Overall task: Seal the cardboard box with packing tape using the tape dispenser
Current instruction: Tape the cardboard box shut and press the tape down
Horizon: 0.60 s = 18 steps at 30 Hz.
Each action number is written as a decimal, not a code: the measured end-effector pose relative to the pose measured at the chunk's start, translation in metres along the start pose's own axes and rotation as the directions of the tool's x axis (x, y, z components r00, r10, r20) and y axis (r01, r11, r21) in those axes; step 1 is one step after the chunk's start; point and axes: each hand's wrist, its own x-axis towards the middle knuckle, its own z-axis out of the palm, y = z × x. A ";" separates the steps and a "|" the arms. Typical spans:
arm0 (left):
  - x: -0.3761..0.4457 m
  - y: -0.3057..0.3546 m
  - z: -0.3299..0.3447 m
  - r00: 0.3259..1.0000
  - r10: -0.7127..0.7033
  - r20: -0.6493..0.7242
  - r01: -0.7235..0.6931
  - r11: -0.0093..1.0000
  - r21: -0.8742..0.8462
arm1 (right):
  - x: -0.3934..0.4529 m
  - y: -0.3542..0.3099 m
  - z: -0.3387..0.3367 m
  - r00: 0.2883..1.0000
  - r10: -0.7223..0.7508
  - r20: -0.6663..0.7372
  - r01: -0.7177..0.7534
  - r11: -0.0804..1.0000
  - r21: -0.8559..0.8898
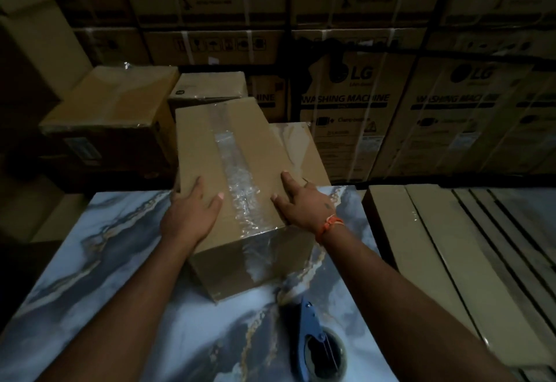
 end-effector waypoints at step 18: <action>-0.028 -0.017 -0.025 0.999 0.003 -0.032 -0.001 0.999 0.054 | -0.011 -0.015 0.022 0.989 -0.146 -0.010 0.147 0.984 0.102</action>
